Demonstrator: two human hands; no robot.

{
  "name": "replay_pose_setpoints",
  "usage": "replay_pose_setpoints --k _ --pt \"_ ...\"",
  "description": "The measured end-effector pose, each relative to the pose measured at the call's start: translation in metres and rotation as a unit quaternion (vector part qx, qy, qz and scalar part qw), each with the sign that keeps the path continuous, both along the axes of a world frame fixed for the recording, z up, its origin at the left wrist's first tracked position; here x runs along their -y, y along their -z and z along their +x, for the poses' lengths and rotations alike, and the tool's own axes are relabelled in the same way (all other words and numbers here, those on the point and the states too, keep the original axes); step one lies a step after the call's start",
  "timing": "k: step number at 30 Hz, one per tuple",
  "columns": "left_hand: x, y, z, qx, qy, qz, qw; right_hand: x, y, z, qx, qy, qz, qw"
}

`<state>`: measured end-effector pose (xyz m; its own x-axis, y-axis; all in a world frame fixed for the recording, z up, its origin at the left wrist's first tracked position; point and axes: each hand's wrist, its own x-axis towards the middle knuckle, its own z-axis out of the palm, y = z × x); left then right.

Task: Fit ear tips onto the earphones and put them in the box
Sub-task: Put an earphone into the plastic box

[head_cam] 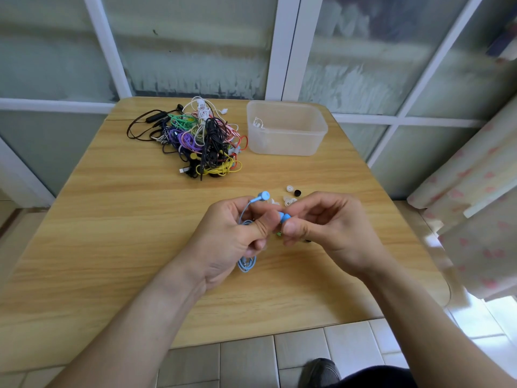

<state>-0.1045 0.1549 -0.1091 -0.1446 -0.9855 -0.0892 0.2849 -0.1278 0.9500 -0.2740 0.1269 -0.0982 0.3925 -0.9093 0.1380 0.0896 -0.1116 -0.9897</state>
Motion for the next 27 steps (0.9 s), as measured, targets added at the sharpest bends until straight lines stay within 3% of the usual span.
replay_pose_setpoints --k 9,17,27 --pt "-0.003 -0.001 -0.001 -0.030 0.029 0.045 0.998 0.000 0.003 0.000 0.033 -0.039 0.053 0.997" --pt "-0.003 -0.003 0.002 -0.007 0.030 0.023 0.999 0.000 0.007 0.002 0.077 -0.095 0.147 0.982" --pt "-0.005 -0.007 0.004 -0.006 0.052 0.019 0.998 0.001 0.011 0.002 0.096 -0.123 0.176 0.972"
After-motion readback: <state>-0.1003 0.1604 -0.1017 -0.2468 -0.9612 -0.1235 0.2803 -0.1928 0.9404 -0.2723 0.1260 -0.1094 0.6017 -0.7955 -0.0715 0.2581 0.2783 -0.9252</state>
